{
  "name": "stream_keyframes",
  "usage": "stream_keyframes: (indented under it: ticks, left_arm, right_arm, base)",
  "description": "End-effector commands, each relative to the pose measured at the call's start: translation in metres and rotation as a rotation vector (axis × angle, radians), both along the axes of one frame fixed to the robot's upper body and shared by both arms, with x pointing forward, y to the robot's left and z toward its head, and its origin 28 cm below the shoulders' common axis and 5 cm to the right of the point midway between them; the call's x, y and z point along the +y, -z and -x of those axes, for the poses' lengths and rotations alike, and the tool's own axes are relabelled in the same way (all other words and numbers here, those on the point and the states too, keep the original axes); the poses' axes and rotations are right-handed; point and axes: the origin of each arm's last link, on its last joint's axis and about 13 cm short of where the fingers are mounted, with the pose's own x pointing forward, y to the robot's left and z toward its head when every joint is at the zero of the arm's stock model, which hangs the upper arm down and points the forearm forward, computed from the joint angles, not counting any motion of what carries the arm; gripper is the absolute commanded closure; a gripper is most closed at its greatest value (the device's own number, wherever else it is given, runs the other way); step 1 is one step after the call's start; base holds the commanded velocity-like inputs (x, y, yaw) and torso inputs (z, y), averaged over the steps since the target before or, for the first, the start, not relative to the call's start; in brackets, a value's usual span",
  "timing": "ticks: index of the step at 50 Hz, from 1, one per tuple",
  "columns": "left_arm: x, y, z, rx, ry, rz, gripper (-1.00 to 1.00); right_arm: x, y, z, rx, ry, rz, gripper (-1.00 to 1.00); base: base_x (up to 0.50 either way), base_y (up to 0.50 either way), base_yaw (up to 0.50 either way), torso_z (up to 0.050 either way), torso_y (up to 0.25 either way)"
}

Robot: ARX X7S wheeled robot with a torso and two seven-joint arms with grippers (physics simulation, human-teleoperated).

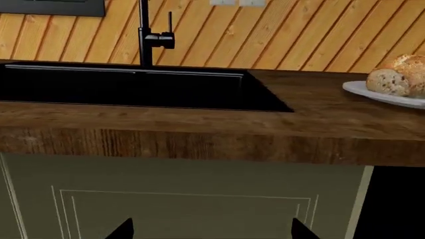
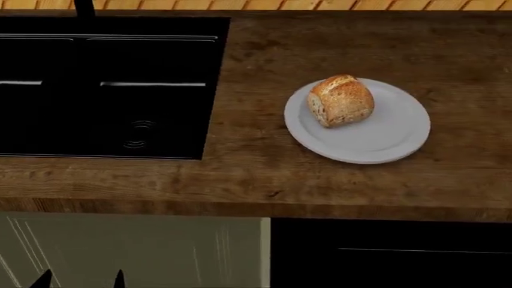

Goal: Place all breads on the cutting board.

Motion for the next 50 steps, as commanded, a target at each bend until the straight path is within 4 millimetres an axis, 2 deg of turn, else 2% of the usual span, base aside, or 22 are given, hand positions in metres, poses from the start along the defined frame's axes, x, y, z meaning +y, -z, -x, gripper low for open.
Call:
stream_keyframes:
  ticks: [1,50]
  left_arm:
    - [-0.0001,0.0003,0.0002,-0.003,0.001,-0.002,-1.0]
    - [-0.0008,-0.0003,0.0011,-0.006,-0.001,-0.011,-1.0]
  right_arm:
    - [-0.0002,0.0006,-0.0001,-0.001,0.001,0.0,-1.0]
    - [0.0002,-0.0009,0.001,-0.004,0.004,0.003,-1.0]
  base:
    - [0.0,-0.5,0.0,0.0,0.0]
    - [0.0,-0.5,0.0,0.0,0.0]
